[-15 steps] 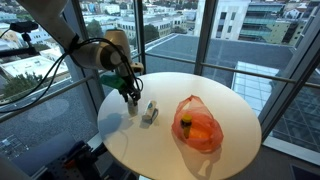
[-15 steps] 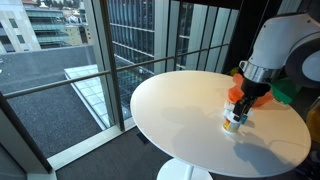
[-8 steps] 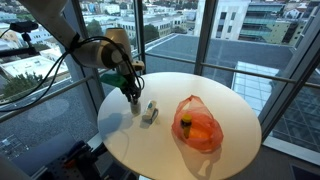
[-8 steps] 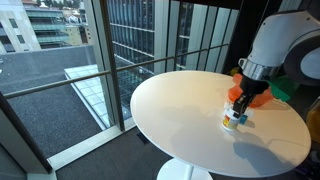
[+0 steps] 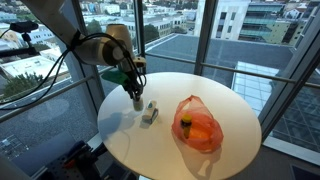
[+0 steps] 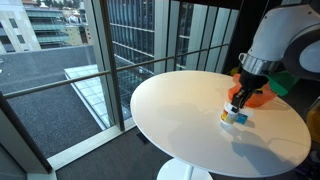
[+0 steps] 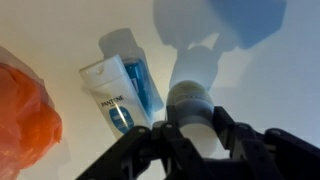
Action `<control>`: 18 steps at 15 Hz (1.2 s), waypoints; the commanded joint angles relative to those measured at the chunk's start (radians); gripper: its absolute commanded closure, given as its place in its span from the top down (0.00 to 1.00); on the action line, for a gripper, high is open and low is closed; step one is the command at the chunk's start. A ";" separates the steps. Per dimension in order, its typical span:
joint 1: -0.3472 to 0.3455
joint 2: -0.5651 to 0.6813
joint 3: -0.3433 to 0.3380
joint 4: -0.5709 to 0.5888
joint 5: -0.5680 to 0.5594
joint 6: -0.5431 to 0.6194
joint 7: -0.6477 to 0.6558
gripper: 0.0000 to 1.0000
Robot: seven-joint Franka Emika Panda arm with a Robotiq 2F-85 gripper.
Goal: Lift the white bottle on the table and put it in the plastic
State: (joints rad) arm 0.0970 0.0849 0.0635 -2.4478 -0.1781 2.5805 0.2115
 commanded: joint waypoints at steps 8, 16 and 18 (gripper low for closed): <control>-0.066 -0.110 -0.047 0.083 0.052 -0.040 0.003 0.16; -0.127 -0.111 -0.090 0.165 0.050 -0.044 0.035 0.16; -0.138 -0.107 -0.100 0.180 0.052 -0.047 0.043 0.16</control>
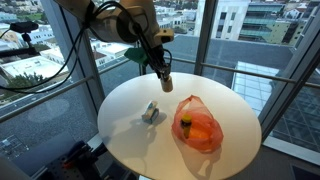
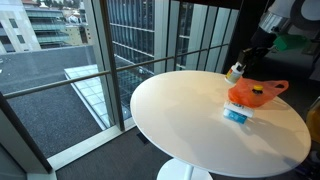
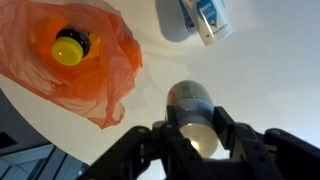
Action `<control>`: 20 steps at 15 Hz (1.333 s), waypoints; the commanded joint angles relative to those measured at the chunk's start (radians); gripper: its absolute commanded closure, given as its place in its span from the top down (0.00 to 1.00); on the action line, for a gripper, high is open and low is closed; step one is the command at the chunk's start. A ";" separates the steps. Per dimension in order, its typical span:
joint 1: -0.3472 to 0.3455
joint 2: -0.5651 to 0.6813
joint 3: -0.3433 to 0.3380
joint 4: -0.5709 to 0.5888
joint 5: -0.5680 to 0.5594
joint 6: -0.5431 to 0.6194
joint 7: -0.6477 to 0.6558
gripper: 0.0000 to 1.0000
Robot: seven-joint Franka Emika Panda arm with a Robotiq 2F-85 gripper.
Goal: Lift the white bottle on the table and put it in the plastic
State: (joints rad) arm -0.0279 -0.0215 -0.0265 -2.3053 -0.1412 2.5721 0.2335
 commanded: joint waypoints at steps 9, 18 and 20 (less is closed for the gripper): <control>-0.058 0.004 -0.059 0.091 0.046 -0.069 0.031 0.16; -0.097 0.040 -0.100 0.133 0.045 -0.126 0.038 0.16; -0.104 0.049 -0.109 0.141 0.046 -0.141 0.036 0.16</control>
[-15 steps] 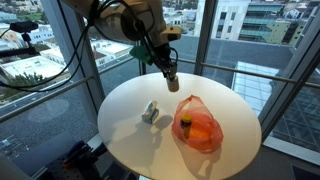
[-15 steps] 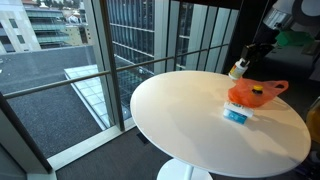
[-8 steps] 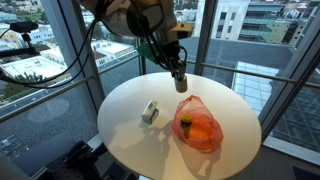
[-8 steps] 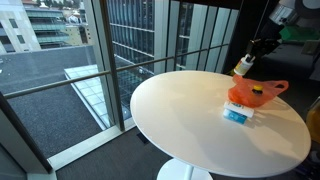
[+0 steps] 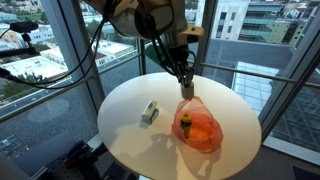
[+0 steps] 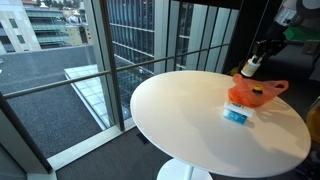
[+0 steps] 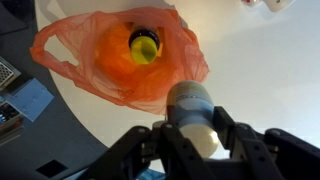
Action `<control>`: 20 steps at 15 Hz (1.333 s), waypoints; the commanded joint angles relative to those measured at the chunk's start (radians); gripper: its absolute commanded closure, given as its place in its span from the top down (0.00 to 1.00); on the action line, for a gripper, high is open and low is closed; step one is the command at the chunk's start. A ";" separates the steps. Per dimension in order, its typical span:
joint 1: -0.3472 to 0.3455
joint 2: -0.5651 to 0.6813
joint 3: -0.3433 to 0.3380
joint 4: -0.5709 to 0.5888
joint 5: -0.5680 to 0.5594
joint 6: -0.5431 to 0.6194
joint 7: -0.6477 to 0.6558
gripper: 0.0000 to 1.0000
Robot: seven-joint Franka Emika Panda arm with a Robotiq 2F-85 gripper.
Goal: Lift the white bottle on the table and put it in the plastic
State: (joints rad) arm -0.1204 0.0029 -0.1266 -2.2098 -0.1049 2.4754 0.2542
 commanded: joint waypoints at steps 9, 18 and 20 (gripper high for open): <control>-0.018 0.105 -0.037 0.096 0.006 -0.097 0.016 0.16; -0.004 0.162 -0.038 0.132 -0.005 -0.130 0.021 0.16; 0.001 0.166 -0.039 0.134 -0.013 -0.138 0.026 0.16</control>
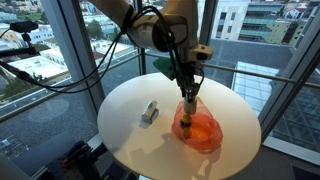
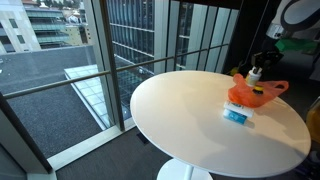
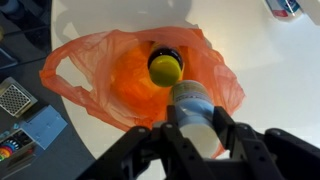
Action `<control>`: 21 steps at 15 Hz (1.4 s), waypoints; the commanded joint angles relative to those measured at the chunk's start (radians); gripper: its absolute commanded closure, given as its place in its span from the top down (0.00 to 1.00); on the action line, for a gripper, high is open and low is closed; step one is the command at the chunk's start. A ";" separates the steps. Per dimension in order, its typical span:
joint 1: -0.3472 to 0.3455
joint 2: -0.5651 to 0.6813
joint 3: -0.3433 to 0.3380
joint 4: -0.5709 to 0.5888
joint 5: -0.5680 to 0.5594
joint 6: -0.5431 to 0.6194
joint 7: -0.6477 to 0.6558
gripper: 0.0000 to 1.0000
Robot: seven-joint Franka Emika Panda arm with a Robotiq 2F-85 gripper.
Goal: Lift the white bottle on the table and put it in the plastic
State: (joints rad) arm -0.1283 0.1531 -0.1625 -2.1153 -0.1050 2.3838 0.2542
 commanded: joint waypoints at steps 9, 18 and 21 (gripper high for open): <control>0.025 0.049 -0.002 0.067 -0.028 -0.088 0.038 0.16; 0.051 0.113 -0.006 0.105 -0.037 -0.120 0.065 0.16; 0.055 0.137 -0.010 0.118 -0.050 -0.128 0.079 0.16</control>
State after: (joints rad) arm -0.0836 0.2592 -0.1623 -2.0436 -0.1247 2.2998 0.2960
